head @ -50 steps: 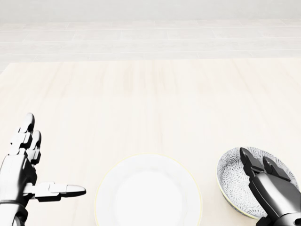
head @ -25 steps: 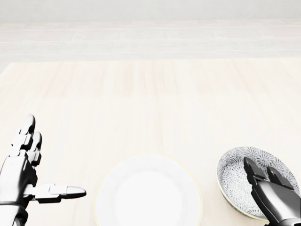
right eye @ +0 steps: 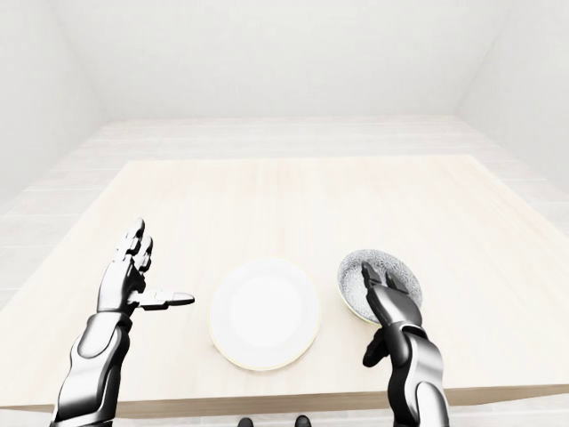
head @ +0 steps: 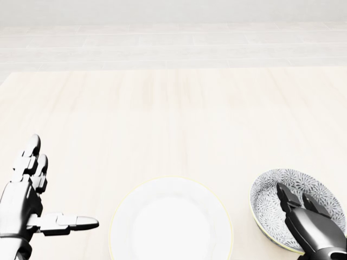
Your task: Put the bowl on the plate.
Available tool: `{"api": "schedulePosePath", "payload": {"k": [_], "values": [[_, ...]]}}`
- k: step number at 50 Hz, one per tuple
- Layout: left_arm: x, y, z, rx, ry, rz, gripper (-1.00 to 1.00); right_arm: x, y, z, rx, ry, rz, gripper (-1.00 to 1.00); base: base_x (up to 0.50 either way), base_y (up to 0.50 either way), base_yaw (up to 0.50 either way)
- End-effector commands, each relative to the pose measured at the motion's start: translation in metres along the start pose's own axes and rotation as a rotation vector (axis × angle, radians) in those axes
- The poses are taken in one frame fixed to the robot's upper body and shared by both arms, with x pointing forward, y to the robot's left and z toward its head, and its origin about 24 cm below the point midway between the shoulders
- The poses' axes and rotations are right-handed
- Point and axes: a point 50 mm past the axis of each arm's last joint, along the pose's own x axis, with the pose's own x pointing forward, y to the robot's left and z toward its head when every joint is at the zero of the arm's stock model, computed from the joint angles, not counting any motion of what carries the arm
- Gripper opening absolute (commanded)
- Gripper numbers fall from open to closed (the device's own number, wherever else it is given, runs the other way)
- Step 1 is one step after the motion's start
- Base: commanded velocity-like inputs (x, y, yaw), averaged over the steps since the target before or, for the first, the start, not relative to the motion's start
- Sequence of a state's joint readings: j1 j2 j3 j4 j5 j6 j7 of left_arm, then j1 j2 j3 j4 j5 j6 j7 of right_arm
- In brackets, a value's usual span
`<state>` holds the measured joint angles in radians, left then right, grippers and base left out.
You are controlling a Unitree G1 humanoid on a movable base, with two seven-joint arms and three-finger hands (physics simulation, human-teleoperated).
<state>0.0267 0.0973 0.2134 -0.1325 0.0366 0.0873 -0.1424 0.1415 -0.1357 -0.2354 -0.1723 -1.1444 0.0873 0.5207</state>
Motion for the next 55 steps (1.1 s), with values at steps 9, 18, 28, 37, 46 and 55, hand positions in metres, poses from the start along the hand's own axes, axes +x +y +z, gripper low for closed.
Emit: {"api": "schedulePosePath", "payload": {"k": [9,18,28,37,46,55], "values": [[-0.001,0.001,-0.001,0.002,0.006,0.001,1.00,0.001,0.007,-0.003,0.019,-0.003,0.015,0.65,0.00,0.00,0.00],[0.001,0.001,0.001,0.004,-0.004,0.004,1.00,0.000,0.007,-0.002,0.024,-0.009,0.021,0.32,0.00,0.00,0.00],[0.001,0.001,0.002,0.002,-0.009,0.003,1.00,-0.004,0.002,-0.002,0.013,-0.007,0.018,0.03,0.00,0.00,0.00],[0.003,-0.001,0.004,0.002,-0.017,-0.003,1.00,-0.007,-0.001,-0.003,0.013,-0.001,0.007,-0.43,0.00,0.00,0.00],[0.004,-0.001,0.006,0.001,-0.024,-0.007,1.00,-0.008,-0.003,-0.004,0.017,0.001,0.001,-0.83,0.00,0.00,0.00],[0.000,0.000,0.000,0.001,0.000,-0.007,1.00,-0.009,-0.006,-0.002,0.011,-0.001,-0.015,-0.91,0.00,0.00,0.00]]}}
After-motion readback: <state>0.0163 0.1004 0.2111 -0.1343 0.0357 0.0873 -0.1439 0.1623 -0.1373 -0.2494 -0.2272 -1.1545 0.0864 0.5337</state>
